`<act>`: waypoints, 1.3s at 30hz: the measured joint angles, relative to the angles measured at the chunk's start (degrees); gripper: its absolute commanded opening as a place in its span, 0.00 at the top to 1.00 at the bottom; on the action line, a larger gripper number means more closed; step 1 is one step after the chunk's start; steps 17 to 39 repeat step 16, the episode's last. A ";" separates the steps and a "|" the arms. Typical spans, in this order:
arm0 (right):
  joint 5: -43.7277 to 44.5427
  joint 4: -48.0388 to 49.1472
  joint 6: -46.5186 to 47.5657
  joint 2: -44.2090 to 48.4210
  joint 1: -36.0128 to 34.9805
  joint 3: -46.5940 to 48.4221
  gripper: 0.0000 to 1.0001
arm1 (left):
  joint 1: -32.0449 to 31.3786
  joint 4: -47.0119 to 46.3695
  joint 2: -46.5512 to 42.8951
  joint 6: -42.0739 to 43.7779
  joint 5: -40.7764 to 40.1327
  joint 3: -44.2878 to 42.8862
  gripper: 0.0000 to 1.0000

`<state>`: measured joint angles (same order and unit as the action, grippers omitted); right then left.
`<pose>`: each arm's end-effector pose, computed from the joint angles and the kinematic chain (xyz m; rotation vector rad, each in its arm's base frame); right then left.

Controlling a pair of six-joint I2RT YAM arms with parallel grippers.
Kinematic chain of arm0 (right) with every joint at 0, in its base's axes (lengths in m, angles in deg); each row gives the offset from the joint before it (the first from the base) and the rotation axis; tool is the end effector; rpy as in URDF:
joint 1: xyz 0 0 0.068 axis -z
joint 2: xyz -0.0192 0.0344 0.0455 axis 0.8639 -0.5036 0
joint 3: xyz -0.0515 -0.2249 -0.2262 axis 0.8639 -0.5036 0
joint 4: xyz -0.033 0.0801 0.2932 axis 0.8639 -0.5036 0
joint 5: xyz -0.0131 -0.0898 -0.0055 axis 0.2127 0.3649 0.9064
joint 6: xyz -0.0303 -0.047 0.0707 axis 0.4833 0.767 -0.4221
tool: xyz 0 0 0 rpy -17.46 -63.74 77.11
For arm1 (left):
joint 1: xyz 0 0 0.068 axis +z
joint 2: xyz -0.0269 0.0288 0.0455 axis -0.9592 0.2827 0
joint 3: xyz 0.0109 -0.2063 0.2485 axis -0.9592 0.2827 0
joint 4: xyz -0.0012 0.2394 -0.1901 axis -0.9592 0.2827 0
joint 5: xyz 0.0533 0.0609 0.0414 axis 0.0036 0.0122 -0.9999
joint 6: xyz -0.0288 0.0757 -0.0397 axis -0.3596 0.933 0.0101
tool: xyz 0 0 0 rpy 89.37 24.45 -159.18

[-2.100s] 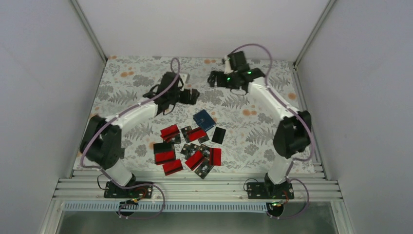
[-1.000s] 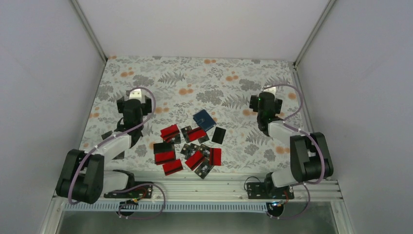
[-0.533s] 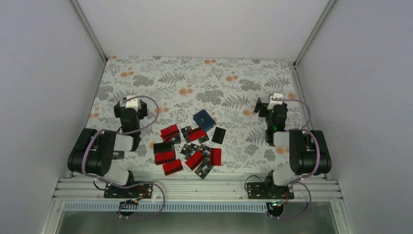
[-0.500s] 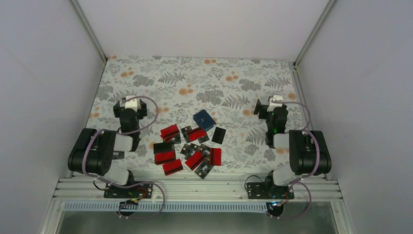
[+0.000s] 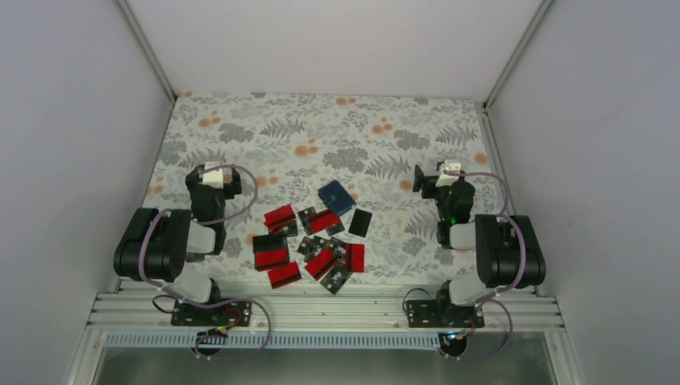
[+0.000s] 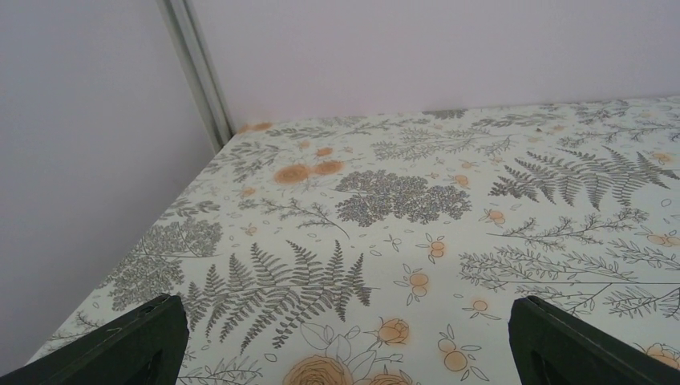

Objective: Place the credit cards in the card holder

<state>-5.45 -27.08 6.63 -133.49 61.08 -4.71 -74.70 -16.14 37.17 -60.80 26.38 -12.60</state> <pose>0.3153 0.0030 0.1480 -0.0577 1.7486 0.1059 0.2964 0.0098 0.1404 -0.0507 1.7068 0.2182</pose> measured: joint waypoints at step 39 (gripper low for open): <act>-0.63 0.48 0.02 0.00 0.20 0.00 0.00 | 0.00 0.00 0.00 0.00 0.85 0.00 0.00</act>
